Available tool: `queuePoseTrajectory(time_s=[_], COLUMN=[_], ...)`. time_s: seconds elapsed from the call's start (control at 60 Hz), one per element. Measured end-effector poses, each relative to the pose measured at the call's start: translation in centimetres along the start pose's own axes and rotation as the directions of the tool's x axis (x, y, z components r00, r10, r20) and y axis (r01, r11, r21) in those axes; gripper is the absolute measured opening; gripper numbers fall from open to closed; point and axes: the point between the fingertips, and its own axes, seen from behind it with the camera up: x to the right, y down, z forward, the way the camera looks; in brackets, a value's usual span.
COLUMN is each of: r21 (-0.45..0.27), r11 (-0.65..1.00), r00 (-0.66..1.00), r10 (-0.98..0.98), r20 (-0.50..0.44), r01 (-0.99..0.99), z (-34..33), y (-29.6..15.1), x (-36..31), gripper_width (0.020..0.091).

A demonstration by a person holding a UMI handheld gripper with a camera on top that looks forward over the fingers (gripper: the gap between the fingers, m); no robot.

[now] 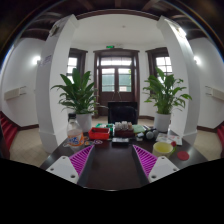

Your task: Pour water

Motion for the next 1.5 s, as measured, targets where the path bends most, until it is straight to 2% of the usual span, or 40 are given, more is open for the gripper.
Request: queuePoseTrajectory(time_s=[0.25, 0.433, 0.617, 0.767, 0.8, 0.933, 1.0, 1.05, 1.067, 1.1, 1.25, 1.5], r21=[-0.005, -0.027, -0.005, 0.036, 0.046, 0.054, 0.052, 0.057, 0.063, 0.078, 0.112, 0.106], r11=[0.998, 0.999, 1.000, 0.999, 0.999, 0.999, 0.999, 0.998, 0.998, 0.997, 0.994, 0.994], r00=[0.994, 0.996, 0.999, 0.999, 0.999, 0.999, 1.000, 1.000, 1.000, 0.999, 0.999, 0.997], r10=[0.065, 0.034, 0.002, -0.014, -0.012, -0.004, 0.001, -0.013, -0.023, -0.030, 0.006, 0.010], r20=[0.084, 0.079, 0.036, 0.041, 0.041, 0.034, 0.027, 0.012, 0.010, 0.025, 0.033, 0.073], r01=[-0.065, -0.032, -0.002, 0.012, 0.010, 0.002, -0.003, 0.012, 0.023, 0.028, -0.010, -0.018], z=[1.2, 4.6, 8.6, 11.4, 13.2, 16.0, 15.9, 16.0, 15.9, 16.3, 15.8, 16.1], y=[1.2, 2.1, 2.0, 0.9, 1.9, 1.8, 1.7, 1.7, 1.6, 1.5, 1.6, 1.8], x=[-5.6, -8.8, -9.8, -12.2, -14.3, -15.9, -15.5, -15.1, -14.9, -15.4, -15.2, -15.4], gripper_width=[0.0736, 0.0742, 0.0742, 0.0748, 0.0749, 0.0748, 0.0678, 0.0535, 0.0507, 0.0507, 0.0396, 0.0393])
